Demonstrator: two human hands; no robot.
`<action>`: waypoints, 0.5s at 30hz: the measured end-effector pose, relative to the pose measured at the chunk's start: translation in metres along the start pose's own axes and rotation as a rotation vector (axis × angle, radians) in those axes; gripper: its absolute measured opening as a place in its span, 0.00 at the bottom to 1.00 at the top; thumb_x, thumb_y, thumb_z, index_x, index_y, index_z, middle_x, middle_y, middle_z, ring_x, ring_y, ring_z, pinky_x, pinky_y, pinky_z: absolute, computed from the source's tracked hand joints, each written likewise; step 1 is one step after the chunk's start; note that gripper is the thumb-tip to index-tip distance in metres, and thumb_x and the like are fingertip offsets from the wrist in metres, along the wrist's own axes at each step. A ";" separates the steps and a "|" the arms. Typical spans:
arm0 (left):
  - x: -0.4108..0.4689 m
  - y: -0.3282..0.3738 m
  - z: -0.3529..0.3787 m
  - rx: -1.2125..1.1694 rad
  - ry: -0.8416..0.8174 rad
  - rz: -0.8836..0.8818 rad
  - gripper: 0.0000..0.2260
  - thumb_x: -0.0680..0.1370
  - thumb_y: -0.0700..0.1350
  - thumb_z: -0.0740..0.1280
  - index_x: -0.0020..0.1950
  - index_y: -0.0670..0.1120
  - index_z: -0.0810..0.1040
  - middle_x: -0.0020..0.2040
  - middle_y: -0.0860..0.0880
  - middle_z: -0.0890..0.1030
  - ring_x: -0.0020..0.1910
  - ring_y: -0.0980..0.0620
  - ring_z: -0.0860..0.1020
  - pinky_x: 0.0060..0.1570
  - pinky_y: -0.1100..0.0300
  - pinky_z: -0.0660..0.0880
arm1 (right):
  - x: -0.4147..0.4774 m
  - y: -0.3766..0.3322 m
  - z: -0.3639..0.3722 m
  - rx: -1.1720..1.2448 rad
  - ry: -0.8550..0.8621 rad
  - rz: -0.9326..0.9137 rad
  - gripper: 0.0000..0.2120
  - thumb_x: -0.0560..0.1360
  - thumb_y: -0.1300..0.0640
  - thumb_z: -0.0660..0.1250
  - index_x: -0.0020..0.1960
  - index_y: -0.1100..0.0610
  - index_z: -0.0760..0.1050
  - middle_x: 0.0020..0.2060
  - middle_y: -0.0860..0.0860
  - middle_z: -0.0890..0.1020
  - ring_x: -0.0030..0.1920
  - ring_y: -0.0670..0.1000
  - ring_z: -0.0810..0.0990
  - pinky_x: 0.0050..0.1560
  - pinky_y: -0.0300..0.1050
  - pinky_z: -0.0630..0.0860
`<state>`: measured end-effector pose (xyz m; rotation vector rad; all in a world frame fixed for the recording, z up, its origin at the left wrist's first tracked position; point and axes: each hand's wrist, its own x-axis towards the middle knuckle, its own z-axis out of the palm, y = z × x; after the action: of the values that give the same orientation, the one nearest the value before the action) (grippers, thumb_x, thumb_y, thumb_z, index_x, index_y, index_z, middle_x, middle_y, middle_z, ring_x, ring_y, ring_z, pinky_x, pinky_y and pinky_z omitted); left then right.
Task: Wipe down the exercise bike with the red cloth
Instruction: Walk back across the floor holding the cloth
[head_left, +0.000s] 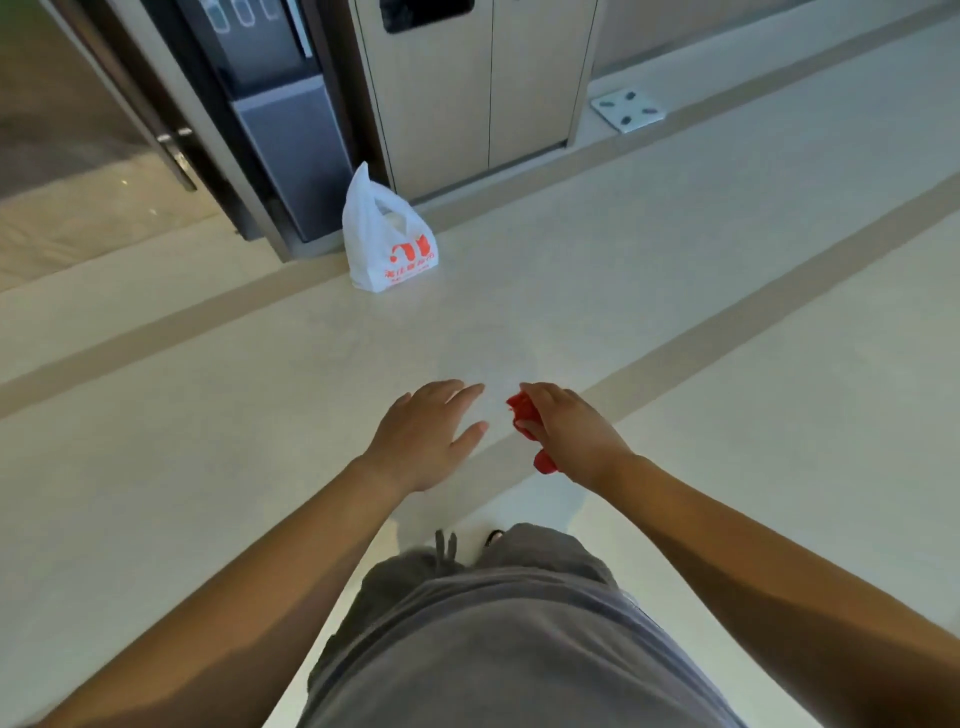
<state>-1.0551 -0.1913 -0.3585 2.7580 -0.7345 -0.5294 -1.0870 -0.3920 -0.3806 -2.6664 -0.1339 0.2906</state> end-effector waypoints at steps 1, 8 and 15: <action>0.022 -0.004 -0.010 -0.006 0.013 -0.002 0.24 0.81 0.59 0.52 0.76 0.54 0.57 0.76 0.51 0.62 0.75 0.51 0.60 0.71 0.51 0.62 | 0.023 0.006 -0.012 0.010 0.003 0.011 0.24 0.78 0.52 0.62 0.72 0.55 0.63 0.67 0.51 0.71 0.64 0.53 0.73 0.64 0.47 0.69; 0.165 -0.040 -0.077 -0.076 0.069 -0.018 0.24 0.81 0.58 0.52 0.76 0.52 0.58 0.76 0.50 0.62 0.74 0.50 0.60 0.71 0.48 0.63 | 0.175 0.042 -0.075 0.063 0.011 0.073 0.21 0.80 0.51 0.59 0.71 0.54 0.63 0.65 0.51 0.73 0.61 0.52 0.73 0.58 0.44 0.71; 0.335 -0.096 -0.143 -0.117 0.115 0.010 0.24 0.82 0.56 0.53 0.76 0.52 0.58 0.76 0.49 0.63 0.74 0.51 0.61 0.71 0.48 0.62 | 0.352 0.070 -0.132 0.109 0.043 0.112 0.20 0.80 0.50 0.57 0.71 0.52 0.63 0.62 0.49 0.74 0.52 0.52 0.78 0.34 0.38 0.75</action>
<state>-0.6859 -0.2644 -0.3538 2.6496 -0.6686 -0.3940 -0.7119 -0.4609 -0.3605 -2.5739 0.0444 0.2679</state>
